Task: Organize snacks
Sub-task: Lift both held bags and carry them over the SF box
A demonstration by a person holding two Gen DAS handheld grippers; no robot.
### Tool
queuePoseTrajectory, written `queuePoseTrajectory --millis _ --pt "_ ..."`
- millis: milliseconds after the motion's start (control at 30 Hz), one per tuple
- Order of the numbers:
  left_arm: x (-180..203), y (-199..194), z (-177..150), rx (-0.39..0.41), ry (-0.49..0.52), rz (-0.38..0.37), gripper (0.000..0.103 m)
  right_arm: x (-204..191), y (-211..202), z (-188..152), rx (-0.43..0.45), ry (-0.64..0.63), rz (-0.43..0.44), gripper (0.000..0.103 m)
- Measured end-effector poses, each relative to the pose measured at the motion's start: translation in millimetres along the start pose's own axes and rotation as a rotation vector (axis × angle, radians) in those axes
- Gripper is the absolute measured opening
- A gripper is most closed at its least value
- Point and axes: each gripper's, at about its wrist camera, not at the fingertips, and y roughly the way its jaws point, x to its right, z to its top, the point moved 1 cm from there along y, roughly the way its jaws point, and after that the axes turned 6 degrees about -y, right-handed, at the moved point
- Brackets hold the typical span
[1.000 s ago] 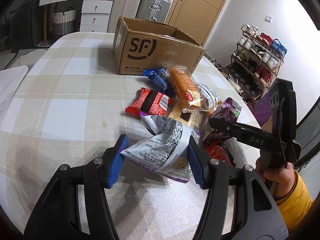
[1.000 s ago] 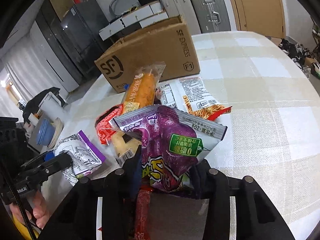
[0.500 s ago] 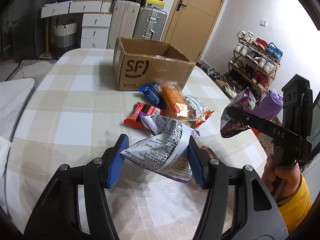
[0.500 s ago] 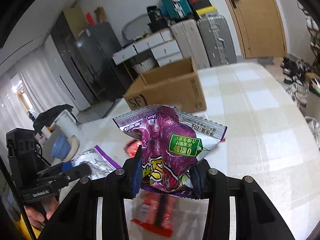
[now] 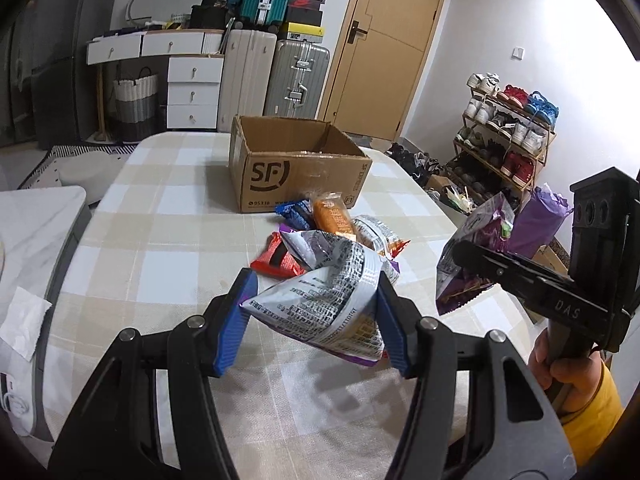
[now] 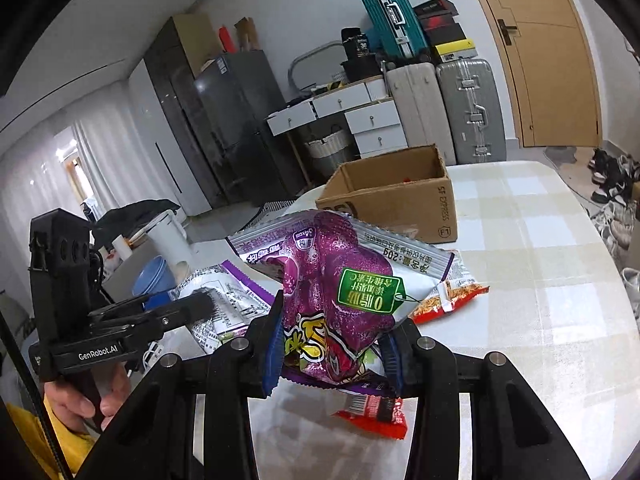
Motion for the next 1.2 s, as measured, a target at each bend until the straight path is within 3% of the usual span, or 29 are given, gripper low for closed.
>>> queuePoseTrajectory --millis 400,667,867,1200 --pt "11.0 -32.0 65.1 0.089 0.044 -0.020 0.055 -10.3 -17.3 61.3 0.086 -0.064 0.039 0.041" --pt "9.8 -23.3 124.7 0.128 0.027 -0.038 0.055 -0.8 -8.9 120.4 0.120 -0.078 0.068 0.041" --pt "11.0 1.7 164.9 0.132 0.024 -0.026 0.055 14.2 20.6 159.8 0.100 -0.062 0.064 0.041" --pt "17.9 88.4 225.5 0.085 0.021 -0.009 0.055 49.9 86.4 207.3 0.057 -0.032 0.052 0.041"
